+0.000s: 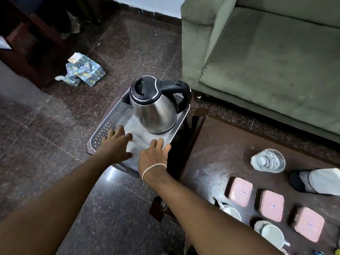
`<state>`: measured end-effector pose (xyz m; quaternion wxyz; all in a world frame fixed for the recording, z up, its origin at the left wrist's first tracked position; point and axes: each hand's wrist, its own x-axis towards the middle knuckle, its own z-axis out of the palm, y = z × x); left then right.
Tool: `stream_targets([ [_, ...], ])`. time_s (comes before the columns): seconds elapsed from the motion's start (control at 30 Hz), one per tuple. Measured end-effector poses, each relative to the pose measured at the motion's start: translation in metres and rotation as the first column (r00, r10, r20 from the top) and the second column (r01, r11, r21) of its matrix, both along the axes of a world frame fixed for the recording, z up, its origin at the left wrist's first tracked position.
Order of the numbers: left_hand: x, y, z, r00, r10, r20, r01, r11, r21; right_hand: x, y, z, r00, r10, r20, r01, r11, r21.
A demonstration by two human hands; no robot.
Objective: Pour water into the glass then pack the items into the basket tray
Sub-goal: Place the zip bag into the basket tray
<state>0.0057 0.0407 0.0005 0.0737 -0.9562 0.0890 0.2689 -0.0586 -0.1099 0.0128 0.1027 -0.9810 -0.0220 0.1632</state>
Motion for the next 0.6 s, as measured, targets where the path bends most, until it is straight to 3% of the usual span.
stream_targets([
  [0.13,0.000,-0.008,0.008,0.996,0.051,-0.076,-0.055,0.997,-0.055,0.000,-0.005,0.007,1.000,-0.007,0.030,0.004,0.996,0.086],
  [0.27,-0.007,-0.023,0.030,0.992,0.109,0.070,-0.090,0.967,-0.238,-0.002,-0.033,0.029,0.993,-0.052,0.107,0.029,0.979,0.203],
  [0.43,-0.043,-0.067,0.058,0.928,0.170,0.330,0.051,0.823,-0.566,-0.028,-0.100,0.043,0.947,-0.252,0.199,0.187,0.937,0.294],
  [0.6,-0.093,-0.139,0.062,0.965,0.055,0.255,0.147,0.694,-0.705,-0.079,-0.183,0.034,0.920,-0.374,0.120,0.310,0.878,0.366],
])
